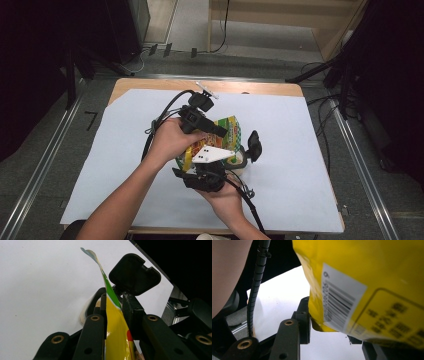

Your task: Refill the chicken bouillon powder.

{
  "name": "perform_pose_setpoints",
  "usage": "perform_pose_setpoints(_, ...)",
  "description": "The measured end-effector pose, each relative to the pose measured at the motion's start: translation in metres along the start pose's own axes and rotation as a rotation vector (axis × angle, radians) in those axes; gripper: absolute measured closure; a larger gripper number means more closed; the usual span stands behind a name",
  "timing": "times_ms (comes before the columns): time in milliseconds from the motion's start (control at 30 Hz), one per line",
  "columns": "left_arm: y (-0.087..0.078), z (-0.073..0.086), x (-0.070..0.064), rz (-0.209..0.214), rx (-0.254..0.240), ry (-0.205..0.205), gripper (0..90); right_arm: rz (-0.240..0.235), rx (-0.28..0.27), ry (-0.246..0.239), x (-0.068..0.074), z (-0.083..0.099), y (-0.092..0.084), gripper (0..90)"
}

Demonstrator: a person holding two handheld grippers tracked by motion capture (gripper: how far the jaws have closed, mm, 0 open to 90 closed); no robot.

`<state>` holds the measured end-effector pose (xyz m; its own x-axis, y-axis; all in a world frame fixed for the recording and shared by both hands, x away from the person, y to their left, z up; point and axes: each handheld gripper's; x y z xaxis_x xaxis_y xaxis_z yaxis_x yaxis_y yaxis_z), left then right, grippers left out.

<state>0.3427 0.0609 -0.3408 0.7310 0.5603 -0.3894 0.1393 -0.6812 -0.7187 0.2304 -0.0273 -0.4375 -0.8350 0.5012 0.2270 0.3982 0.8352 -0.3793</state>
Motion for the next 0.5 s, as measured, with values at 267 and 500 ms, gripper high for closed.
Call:
perform_pose_setpoints(267,0.0005,-0.0002,0.0009,0.002,0.000,0.001,79.3,-0.002,0.000,0.001,-0.0007,0.0002,0.0002,62.9)
perform_pose_setpoints(500,0.0005,-0.0007,0.0020,0.005,-0.002,-0.009,79.3,-0.001,0.001,0.004,-0.0007,-0.0003,-0.0001,62.9)
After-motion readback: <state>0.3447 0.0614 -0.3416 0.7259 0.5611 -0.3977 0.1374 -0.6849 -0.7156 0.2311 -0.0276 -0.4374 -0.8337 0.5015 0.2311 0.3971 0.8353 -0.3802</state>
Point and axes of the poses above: each handheld gripper's, and its own axes: y roughly forward along the jaws, z roughly out of its underside, x roughly to its left, and after that the axes turned 4 degrees about -x, right-handed
